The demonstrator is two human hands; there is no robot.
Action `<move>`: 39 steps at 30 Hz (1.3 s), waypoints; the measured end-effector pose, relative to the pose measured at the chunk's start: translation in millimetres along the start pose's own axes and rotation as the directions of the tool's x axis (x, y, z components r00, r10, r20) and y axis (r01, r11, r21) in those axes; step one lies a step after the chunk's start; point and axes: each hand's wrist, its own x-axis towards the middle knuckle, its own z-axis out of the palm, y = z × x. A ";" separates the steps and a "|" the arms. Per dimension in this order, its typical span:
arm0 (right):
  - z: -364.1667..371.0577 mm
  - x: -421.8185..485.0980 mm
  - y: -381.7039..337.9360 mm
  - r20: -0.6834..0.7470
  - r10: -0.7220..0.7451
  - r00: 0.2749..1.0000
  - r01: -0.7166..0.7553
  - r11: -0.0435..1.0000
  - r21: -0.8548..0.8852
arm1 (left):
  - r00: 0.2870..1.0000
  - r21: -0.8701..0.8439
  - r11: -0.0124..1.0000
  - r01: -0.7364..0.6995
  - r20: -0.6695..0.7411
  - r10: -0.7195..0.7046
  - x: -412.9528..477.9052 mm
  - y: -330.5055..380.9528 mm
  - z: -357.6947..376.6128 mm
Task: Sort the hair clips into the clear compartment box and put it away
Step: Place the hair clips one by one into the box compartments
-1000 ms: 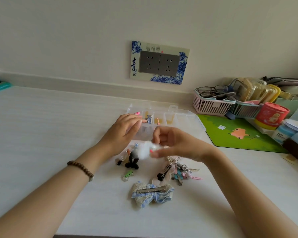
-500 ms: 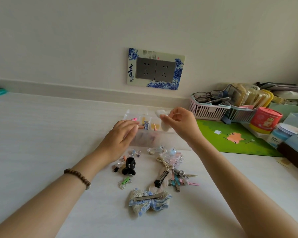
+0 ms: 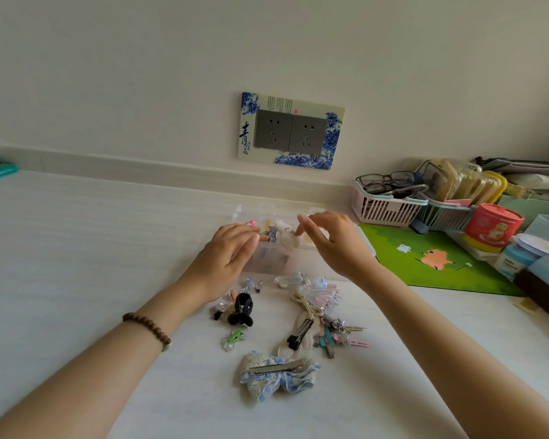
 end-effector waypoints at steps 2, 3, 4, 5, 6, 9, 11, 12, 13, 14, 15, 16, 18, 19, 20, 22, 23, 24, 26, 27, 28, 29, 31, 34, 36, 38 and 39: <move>-0.2 -1.9 0.5 -0.005 -0.026 1.000 0.026 1.000 -0.004 | 1.000 0.000 1.000 0.002 0.003 -0.002 -0.1 -0.5 0.0; 0.3 -2.6 0.7 -0.007 -0.042 0.999 0.042 0.999 0.010 | 1.000 0.001 1.000 0.001 0.004 -0.001 0.0 -1.0 0.1; 0.9 -3.4 1.0 -0.003 -0.063 0.998 0.063 0.998 0.032 | 1.000 0.002 1.000 0.000 0.004 0.000 0.0 -1.3 0.2; 1.9 -4.0 1.5 0.007 -0.091 0.996 0.090 0.995 0.049 | 1.000 0.005 1.000 0.001 0.003 -0.001 0.2 -1.5 0.2; 3.1 -4.5 2.3 0.023 -0.119 0.993 0.118 0.992 0.051 | 1.000 0.008 1.000 0.005 0.005 -0.005 0.1 -1.4 0.2; 6.1 -6.4 5.6 0.059 -0.175 0.983 0.179 0.981 -0.076 | 1.000 0.017 1.000 0.006 0.004 -0.006 -0.2 -0.6 0.2; 7.2 -7.1 6.8 0.109 -0.180 0.978 0.198 0.962 -0.188 | 1.000 0.024 1.000 0.003 0.001 -0.003 -0.4 -0.3 0.0; 8.0 -7.5 7.0 0.134 -0.171 0.976 0.197 0.958 -0.209 | 1.000 0.025 1.000 0.002 0.002 -0.002 -0.4 -0.2 -0.2; 9.3 -7.1 7.5 0.142 -0.159 0.977 0.186 0.960 -0.207 | 1.000 0.024 1.000 0.001 0.004 -0.001 -0.4 -0.1 -0.3; 10.0 -6.4 7.4 0.132 -0.145 0.981 0.168 0.968 -0.188 | 1.000 0.023 1.000 0.001 0.007 -0.001 -0.3 -0.1 -0.4; 10.5 -4.7 7.2 0.120 -0.125 0.985 0.144 0.977 -0.158 | 1.000 0.023 1.000 0.001 0.008 -0.001 -0.1 0.0 -0.3; 10.3 -2.7 6.6 0.124 -0.106 0.987 0.122 0.983 -0.135 | 1.000 0.023 1.000 0.001 0.010 -0.001 -0.1 0.4 -0.5; 9.8 1.6 5.2 0.195 -0.065 0.979 0.094 0.986 -0.140 | 1.000 0.021 1.000 0.001 0.013 -0.001 0.0 1.5 -1.2; 9.6 3.4 4.5 0.237 -0.043 0.971 0.082 0.985 -0.155 | 1.000 0.020 1.000 0.001 0.014 -0.001 -0.2 1.8 -1.5; 9.3 4.7 3.7 0.261 -0.026 0.965 0.069 0.985 -0.157 | 1.000 0.020 1.000 0.001 0.015 -0.001 -0.4 2.2 -1.8; 7.2 3.7 1.7 0.253 -0.015 0.967 0.045 0.993 -0.110 | 1.000 0.024 1.000 0.006 0.017 -0.006 -0.9 2.8 -1.8; 5.3 0.7 0.1 0.224 -0.031 0.974 0.051 0.995 -0.082 | 1.000 0.024 1.000 0.012 0.019 -0.012 -1.0 2.5 -1.9; 1.8 -4.7 -2.5 0.187 -0.058 0.981 0.070 0.996 -0.059 | 1.000 0.023 1.000 0.018 0.020 -0.019 -1.0 2.4 -2.3; -10.4 -19.4 -8.7 0.150 -0.085 0.985 0.078 0.996 0.049 | 0.999 0.029 0.999 0.015 0.028 -0.016 -1.1 2.3 -3.4; -18.2 -27.2 -11.9 0.182 -0.088 0.979 0.062 0.988 0.141 | 1.000 0.051 0.999 -0.001 0.028 0.000 -0.8 2.9 -4.0; -26.1 -35.1 -14.2 0.249 -0.097 0.964 0.041 0.975 0.219 | 0.999 0.086 0.996 -0.026 0.020 0.024 -0.6 4.6 -4.6; -33.1 -42.5 -15.7 0.332 -0.111 0.937 0.022 0.966 0.258 | 0.999 0.122 0.991 -0.050 0.005 0.050 -0.6 7.0 -4.8; -41.1 -54.0 -14.0 0.492 -0.134 0.860 0.011 0.969 0.246 | 0.995 0.171 0.981 -0.089 -0.020 0.093 -0.9 13.4 -5.9; -42.7 -66.1 -10.0 0.643 -0.113 0.757 0.003 0.985 0.170 | 0.986 0.139 0.977 -0.160 -0.019 0.164 -2.2 23.4 -7.2; -39.9 -70.8 -9.4 0.660 -0.100 0.745 0.008 0.990 0.142 | 0.982 0.096 0.978 -0.187 -0.013 0.189 -4.7 29.4 -7.3; -34.8 -71.8 -10.8 0.611 -0.115 0.783 0.047 0.991 0.127 | 0.979 0.062 0.977 -0.205 -0.004 0.206 -6.5 33.9 -7.9; -31.6 -71.4 -11.8 0.586 -0.129 0.800 0.070 0.990 0.122 | 0.978 0.043 0.978 -0.206 0.006 0.206 -7.2 35.5 -8.0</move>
